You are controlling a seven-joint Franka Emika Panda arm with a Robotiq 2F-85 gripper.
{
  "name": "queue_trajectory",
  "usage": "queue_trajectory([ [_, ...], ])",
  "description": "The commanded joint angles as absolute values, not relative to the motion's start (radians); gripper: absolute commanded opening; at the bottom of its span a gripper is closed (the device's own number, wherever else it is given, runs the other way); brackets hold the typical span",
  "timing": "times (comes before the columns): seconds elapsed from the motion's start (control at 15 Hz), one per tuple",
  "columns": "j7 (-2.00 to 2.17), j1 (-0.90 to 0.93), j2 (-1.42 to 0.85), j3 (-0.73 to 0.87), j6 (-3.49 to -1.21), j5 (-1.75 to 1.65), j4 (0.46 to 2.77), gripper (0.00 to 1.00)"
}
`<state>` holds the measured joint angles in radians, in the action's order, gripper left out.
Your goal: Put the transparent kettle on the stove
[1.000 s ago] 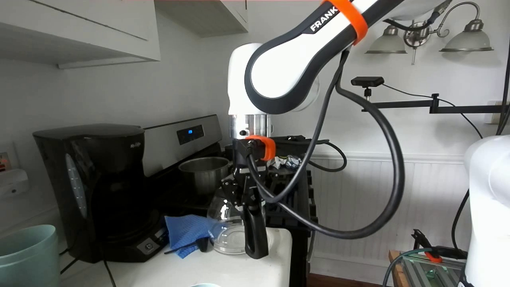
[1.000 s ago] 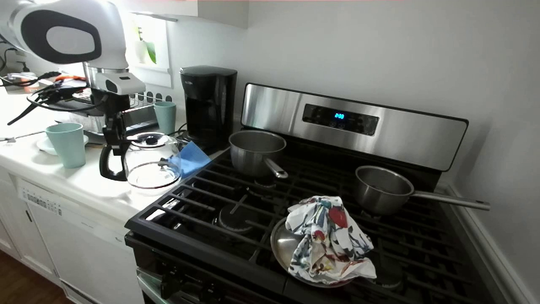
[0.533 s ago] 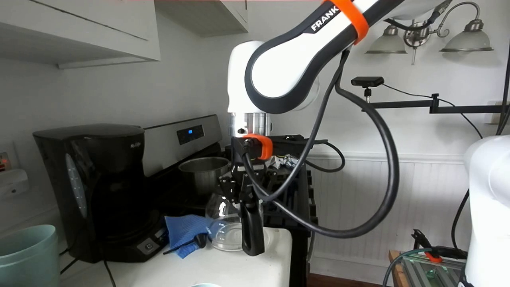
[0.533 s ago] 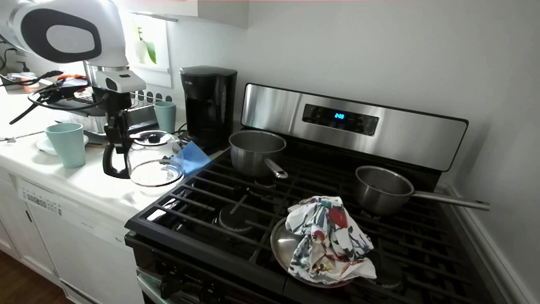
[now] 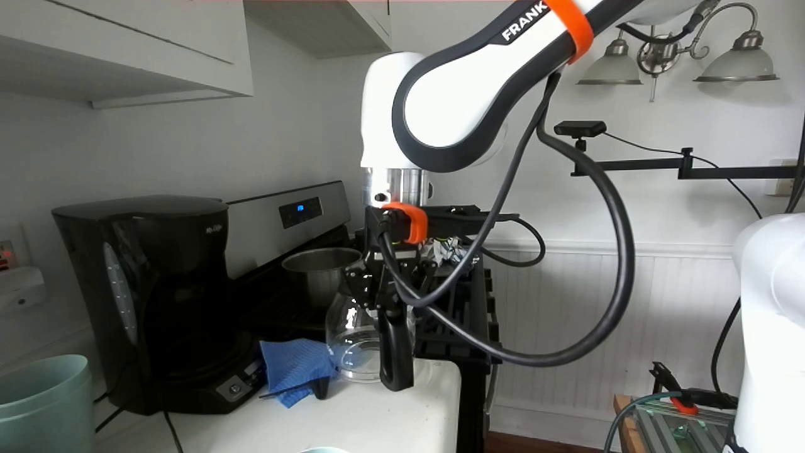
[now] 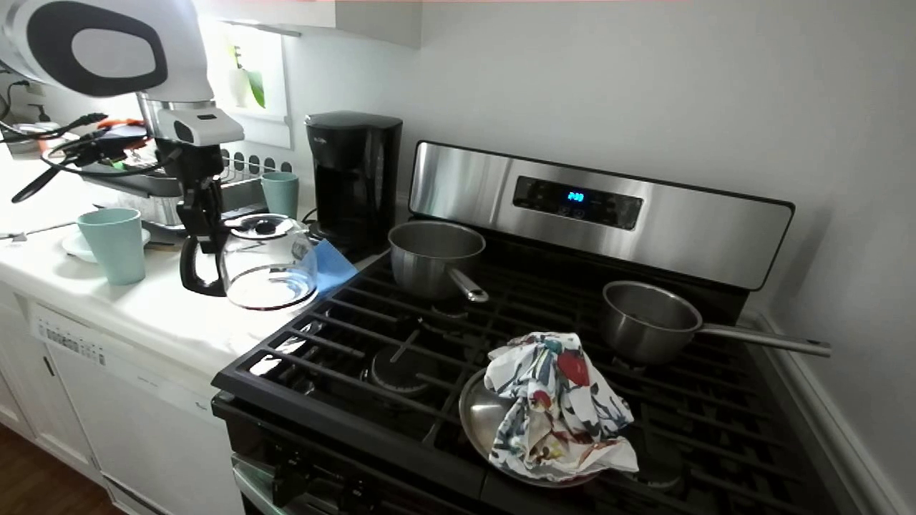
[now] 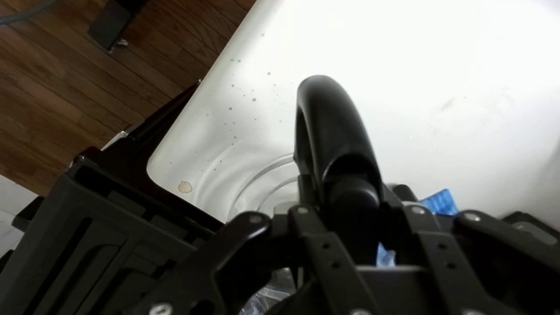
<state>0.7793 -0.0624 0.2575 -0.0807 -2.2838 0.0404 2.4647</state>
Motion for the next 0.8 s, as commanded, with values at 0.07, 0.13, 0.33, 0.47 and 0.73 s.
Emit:
queue_trajectory([
  [0.07,0.844,-0.076,0.296,-0.082,-2.294,0.011,2.470,0.08],
  [0.13,0.851,-0.080,0.298,-0.079,-2.295,0.012,2.472,0.08],
  [0.33,0.868,-0.094,0.310,-0.068,-2.299,0.016,2.478,0.08],
  [0.47,0.875,-0.106,0.320,-0.058,-2.301,0.017,2.481,0.08],
  [0.73,0.879,-0.133,0.330,-0.036,-2.305,0.012,2.481,0.08],
])
